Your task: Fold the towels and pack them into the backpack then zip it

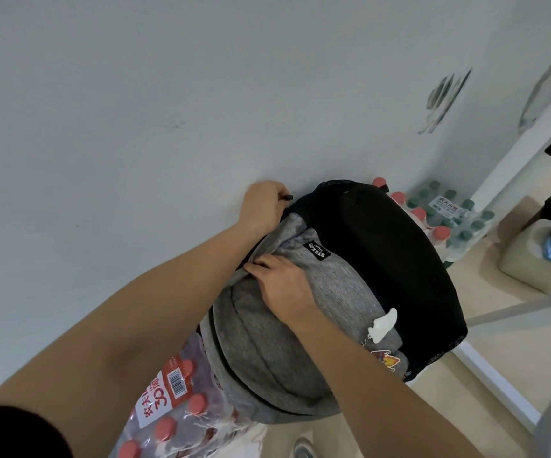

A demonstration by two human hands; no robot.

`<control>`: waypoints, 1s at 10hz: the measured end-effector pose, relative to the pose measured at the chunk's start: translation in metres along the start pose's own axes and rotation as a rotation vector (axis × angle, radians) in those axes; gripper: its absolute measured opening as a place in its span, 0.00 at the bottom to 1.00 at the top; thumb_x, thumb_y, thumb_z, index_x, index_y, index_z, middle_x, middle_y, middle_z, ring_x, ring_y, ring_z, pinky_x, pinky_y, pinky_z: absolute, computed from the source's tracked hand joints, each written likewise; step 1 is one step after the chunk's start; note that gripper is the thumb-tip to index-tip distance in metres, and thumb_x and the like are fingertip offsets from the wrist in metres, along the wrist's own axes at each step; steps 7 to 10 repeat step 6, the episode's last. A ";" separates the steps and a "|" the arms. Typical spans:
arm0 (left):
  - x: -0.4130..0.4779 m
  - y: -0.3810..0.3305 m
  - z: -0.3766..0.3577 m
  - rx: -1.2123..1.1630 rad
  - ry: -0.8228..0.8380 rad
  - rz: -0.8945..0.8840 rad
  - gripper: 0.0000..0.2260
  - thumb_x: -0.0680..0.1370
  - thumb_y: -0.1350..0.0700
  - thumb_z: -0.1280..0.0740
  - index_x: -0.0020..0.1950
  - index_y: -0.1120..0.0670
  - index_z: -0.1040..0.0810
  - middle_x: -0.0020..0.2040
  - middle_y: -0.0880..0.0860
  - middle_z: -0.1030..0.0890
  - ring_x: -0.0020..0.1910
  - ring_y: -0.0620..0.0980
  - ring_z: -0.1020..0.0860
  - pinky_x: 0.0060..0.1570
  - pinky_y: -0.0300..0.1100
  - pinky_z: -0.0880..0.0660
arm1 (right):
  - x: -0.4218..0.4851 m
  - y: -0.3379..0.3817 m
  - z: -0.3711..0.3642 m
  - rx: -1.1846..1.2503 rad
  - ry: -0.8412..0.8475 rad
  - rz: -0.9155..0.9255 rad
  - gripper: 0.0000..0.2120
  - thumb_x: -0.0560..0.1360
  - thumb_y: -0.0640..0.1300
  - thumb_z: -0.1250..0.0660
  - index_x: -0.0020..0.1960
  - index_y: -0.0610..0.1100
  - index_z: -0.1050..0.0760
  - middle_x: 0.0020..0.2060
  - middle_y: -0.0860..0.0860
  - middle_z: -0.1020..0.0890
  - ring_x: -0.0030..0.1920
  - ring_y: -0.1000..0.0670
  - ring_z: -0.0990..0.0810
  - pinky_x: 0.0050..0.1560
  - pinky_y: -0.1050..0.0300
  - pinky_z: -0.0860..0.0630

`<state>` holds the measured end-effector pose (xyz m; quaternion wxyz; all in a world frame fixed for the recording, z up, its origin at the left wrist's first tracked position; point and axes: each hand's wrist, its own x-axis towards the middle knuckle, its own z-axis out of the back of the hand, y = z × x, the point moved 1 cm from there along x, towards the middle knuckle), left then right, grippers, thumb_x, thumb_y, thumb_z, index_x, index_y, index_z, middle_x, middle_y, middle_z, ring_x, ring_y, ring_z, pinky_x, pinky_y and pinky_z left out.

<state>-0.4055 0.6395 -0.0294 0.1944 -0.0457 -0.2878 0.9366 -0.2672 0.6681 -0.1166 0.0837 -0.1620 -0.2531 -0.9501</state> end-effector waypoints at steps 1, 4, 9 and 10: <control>-0.008 0.009 0.006 -0.004 0.024 -0.008 0.05 0.76 0.61 0.31 0.50 0.57 0.16 0.44 0.55 0.15 0.45 0.53 0.18 0.51 0.47 0.22 | 0.001 0.003 0.003 -0.026 0.036 0.006 0.18 0.71 0.38 0.31 0.60 0.49 0.18 0.50 0.50 0.17 0.48 0.47 0.19 0.40 0.57 0.20; -0.090 0.055 0.063 0.173 0.218 0.003 0.15 0.80 0.52 0.35 0.65 0.54 0.23 0.60 0.56 0.19 0.57 0.53 0.21 0.59 0.44 0.25 | -0.003 0.033 0.050 -0.191 0.227 -0.007 0.23 0.73 0.42 0.37 0.69 0.47 0.26 0.63 0.46 0.23 0.60 0.42 0.25 0.54 0.44 0.22; -0.166 0.080 0.110 0.234 0.160 -0.028 0.20 0.80 0.48 0.37 0.70 0.54 0.28 0.65 0.55 0.22 0.61 0.55 0.23 0.60 0.48 0.26 | -0.006 0.103 0.077 -0.326 0.238 0.004 0.19 0.77 0.45 0.40 0.67 0.46 0.27 0.65 0.46 0.26 0.64 0.42 0.28 0.59 0.46 0.26; -0.166 0.080 0.110 0.234 0.160 -0.028 0.20 0.80 0.48 0.37 0.70 0.54 0.28 0.65 0.55 0.22 0.61 0.55 0.23 0.60 0.48 0.26 | -0.006 0.103 0.077 -0.326 0.238 0.004 0.19 0.77 0.45 0.40 0.67 0.46 0.27 0.65 0.46 0.26 0.64 0.42 0.28 0.59 0.46 0.26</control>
